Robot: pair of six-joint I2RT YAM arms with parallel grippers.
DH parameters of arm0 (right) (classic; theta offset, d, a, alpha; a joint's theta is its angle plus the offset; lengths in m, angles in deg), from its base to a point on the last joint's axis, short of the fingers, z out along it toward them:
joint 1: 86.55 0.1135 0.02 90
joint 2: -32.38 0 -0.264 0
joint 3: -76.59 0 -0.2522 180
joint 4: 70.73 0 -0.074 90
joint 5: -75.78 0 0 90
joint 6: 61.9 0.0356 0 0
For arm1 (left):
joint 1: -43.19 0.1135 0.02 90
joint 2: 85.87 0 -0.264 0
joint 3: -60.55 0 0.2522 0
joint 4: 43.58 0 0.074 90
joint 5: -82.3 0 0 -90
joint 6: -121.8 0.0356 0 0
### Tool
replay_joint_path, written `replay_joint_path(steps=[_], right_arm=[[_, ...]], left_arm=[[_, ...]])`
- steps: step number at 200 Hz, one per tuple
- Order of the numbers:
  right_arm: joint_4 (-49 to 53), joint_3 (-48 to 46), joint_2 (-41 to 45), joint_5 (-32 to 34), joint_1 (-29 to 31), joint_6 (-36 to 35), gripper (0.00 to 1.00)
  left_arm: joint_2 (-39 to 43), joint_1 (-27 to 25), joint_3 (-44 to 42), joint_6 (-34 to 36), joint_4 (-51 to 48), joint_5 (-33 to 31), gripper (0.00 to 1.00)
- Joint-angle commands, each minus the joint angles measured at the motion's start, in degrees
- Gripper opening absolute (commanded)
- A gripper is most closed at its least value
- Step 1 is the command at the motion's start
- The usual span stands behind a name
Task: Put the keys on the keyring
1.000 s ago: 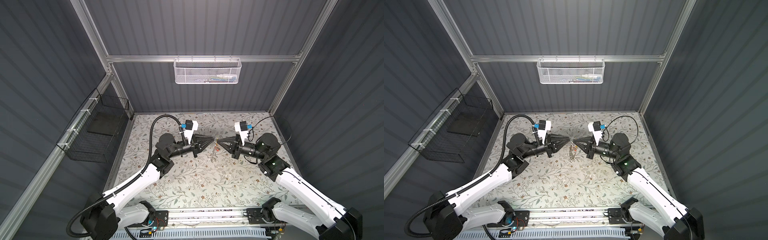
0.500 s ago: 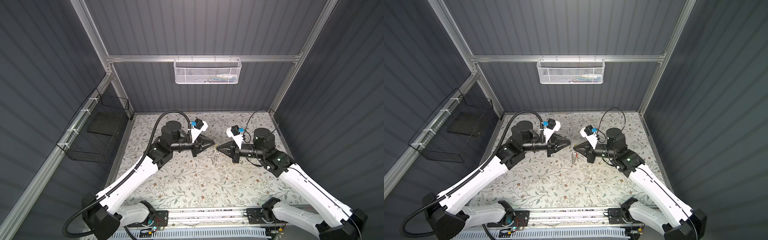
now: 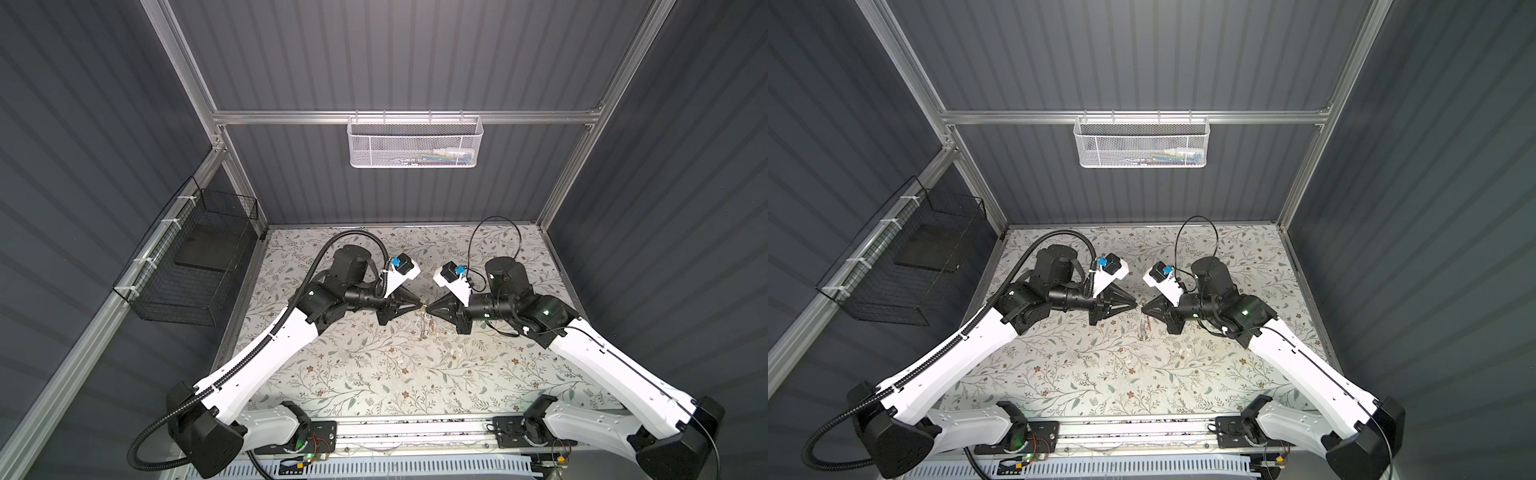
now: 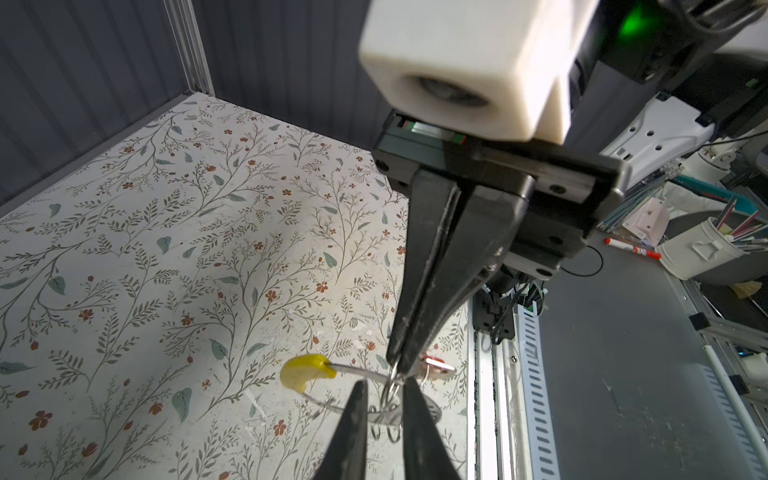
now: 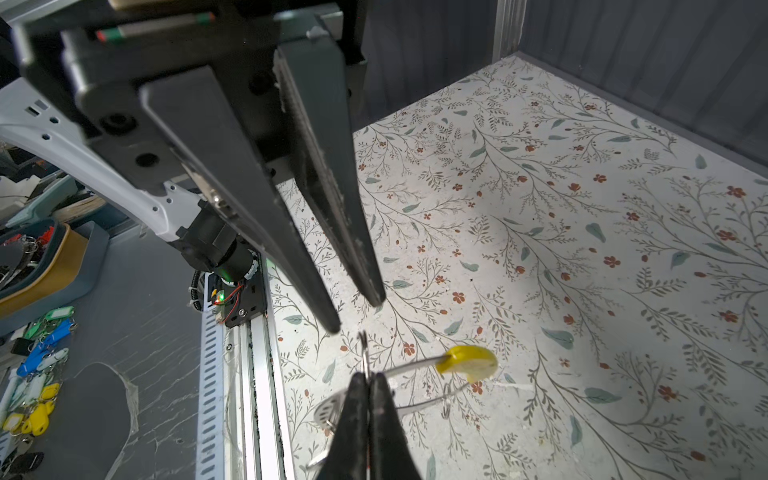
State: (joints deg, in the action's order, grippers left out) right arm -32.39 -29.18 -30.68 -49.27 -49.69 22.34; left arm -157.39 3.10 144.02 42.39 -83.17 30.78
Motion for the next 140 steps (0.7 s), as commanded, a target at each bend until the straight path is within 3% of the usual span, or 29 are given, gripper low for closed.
replay_joint_path(steps=[1,140], right_arm=[[0.63,1.83,0.26,0.43,0.53,-1.32,0.00],[-0.58,2.97,-0.56,-1.17,2.29,-0.95,0.00]], left_arm=[[0.79,-0.33,0.70,2.24,-2.58,-0.36,0.18],[-3.27,-0.33,2.21,1.10,-2.52,5.15,0.10]])
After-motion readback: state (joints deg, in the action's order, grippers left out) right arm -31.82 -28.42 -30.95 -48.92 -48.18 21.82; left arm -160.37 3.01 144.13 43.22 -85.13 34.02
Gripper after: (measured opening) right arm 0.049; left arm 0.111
